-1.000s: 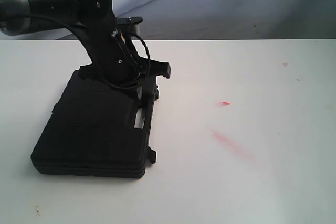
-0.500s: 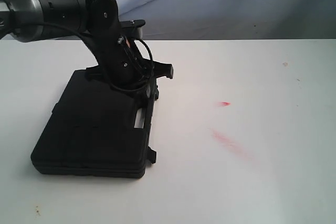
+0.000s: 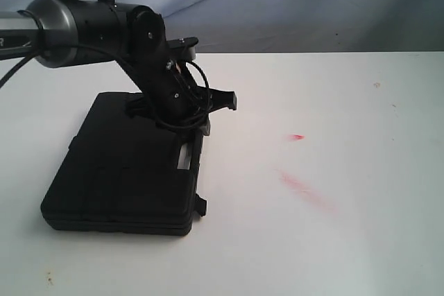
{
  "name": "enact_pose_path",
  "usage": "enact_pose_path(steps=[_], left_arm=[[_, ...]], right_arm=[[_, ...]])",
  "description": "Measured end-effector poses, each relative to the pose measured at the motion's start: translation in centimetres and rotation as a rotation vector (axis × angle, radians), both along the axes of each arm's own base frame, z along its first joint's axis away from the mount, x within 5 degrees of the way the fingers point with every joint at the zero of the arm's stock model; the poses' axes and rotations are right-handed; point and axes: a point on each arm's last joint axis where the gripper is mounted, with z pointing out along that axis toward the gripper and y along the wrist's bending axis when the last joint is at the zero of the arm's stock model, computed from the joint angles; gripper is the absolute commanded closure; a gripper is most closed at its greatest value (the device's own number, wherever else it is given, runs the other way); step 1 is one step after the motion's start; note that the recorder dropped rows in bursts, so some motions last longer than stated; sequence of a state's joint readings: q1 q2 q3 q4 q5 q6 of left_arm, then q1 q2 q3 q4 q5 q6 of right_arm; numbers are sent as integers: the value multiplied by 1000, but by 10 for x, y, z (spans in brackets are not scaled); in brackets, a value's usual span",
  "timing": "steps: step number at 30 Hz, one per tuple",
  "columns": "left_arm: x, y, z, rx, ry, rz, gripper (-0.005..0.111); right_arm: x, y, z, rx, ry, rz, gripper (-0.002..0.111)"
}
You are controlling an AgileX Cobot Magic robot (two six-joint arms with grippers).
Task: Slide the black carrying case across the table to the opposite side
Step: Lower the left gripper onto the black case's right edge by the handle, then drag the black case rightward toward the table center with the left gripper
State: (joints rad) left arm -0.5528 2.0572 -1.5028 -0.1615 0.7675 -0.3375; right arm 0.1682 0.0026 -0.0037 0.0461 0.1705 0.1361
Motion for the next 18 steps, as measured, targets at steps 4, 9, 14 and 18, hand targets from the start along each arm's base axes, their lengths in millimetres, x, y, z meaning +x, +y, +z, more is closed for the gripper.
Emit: enact_pose_path(steps=[4,9,14,18], left_arm=[[1,-1,-13,15,25,-1,68],[3,-2,-31,35,55,-3,68],[6,-3,-40,33,46,0,69],[7,-4,-47,36,51,2,71]], right_arm=[[0,0,0,0,0,0,108],[0,0,0,0,0,0,108],[0,0,0,0,0,0,108],[0,0,0,0,0,0,108]])
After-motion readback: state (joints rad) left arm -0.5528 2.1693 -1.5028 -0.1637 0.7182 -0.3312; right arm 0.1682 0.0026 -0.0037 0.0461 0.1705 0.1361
